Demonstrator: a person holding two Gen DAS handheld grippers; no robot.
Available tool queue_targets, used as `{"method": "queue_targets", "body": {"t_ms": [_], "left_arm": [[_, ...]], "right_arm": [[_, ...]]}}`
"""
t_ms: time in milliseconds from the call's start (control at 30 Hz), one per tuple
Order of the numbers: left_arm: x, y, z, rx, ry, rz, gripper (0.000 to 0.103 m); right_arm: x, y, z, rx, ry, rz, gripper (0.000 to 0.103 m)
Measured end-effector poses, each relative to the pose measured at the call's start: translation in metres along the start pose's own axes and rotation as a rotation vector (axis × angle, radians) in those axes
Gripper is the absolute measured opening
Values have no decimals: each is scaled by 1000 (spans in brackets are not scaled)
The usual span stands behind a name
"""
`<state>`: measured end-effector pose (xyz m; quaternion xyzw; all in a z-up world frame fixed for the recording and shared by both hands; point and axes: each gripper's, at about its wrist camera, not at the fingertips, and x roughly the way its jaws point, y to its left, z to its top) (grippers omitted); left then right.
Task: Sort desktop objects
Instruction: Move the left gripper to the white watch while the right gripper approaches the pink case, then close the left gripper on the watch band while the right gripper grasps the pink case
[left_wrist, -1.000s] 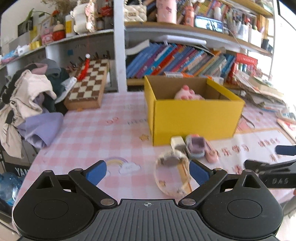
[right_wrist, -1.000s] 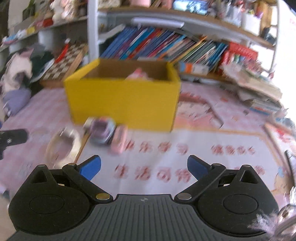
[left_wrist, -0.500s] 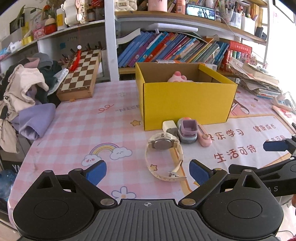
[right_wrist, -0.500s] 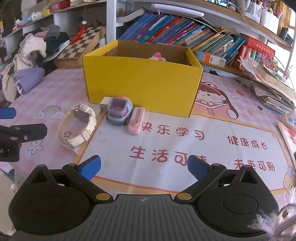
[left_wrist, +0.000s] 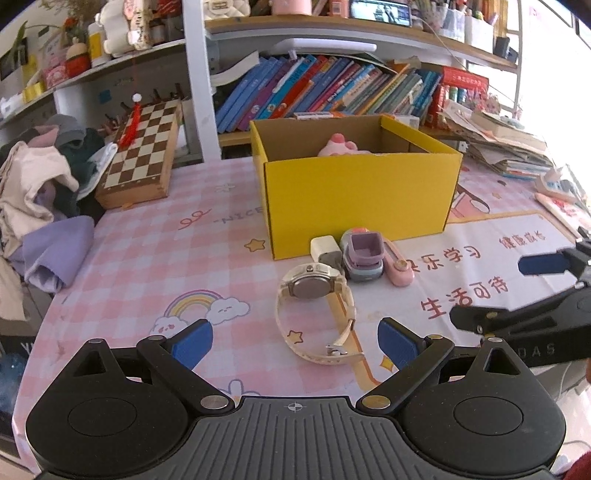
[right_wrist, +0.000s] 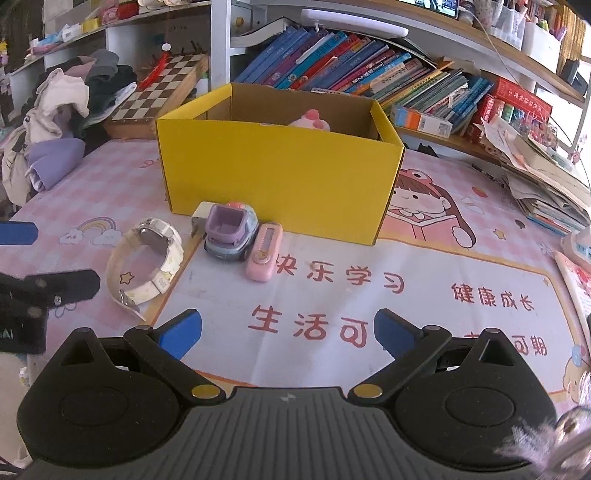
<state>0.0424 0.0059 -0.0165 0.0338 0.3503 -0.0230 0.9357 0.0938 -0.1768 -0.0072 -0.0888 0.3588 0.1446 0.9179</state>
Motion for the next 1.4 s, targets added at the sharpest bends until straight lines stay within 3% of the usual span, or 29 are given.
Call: {"method": "queue_targets", "body": {"t_ms": [300,633,767,867,1167,1400], "left_arm": [[5,-5,4,48,-1,-15,98],[12,-3,7,37,5,-26,97],[17,-1,6,22,15,-23,96],[21,0,7,19,18,-26,96],[48,-11,12,60,51,-26,95],[70,-8,17,46,85,-26,88]], "right_arm": [[4,-2,9,-16,-5,15,100],[11,-4,19,-22,-2,41,98],[15,-5,24,-22,3,64,86],[20,-5,27,-30,16,76,85],[35,-4,36,-68,41,92,85],[49,-9,43,-87,64,108,82]]}}
